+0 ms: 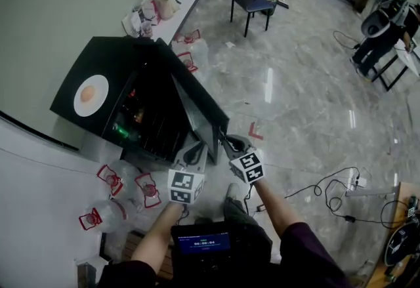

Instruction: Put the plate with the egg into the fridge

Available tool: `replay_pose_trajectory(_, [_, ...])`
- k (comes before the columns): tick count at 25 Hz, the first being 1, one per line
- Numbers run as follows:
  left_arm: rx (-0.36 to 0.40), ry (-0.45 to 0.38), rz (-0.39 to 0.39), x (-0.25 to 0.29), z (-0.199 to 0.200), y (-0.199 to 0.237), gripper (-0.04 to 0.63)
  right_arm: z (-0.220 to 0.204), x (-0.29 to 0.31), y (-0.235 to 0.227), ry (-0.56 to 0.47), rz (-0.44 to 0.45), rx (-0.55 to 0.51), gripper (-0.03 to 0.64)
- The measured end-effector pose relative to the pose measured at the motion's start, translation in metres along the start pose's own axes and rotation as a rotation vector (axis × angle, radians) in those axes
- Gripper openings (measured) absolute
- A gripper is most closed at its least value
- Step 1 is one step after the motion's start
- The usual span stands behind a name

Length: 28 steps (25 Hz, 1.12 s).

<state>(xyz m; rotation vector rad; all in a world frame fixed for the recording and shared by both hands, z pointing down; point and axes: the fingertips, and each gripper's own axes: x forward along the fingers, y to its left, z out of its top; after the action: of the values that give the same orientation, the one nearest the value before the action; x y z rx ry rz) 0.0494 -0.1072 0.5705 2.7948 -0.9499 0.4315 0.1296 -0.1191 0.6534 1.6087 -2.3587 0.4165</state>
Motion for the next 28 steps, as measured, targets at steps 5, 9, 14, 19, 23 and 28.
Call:
replay_pose_trajectory(5, [0.044,0.001,-0.029,0.062,0.023,-0.037,0.014,0.002,-0.005,-0.045,0.005,0.043,-0.018,0.037])
replay_pose_trajectory(9, [0.037,0.008,-0.022,0.092,0.033,-0.050,0.012,0.000,-0.022,-0.075,-0.010,0.042,-0.020,0.037])
replay_pose_trajectory(14, [0.038,0.017,-0.009,0.125,0.041,-0.059,0.012,-0.004,-0.052,-0.107,-0.041,-0.006,0.006,0.009])
replay_pose_trajectory(19, [0.038,0.026,0.012,0.141,0.048,-0.063,0.012,0.015,-0.070,-0.125,-0.103,-0.019,-0.004,0.008])
replay_pose_trajectory(23, [0.057,0.020,0.039,0.139,0.052,-0.051,0.012,0.036,-0.067,-0.122,-0.140,-0.004,-0.078,0.008])
replay_pose_trajectory(28, [0.148,0.004,0.104,0.110,0.072,-0.005,0.011,0.072,-0.043,-0.093,-0.202,0.064,-0.209,0.008])
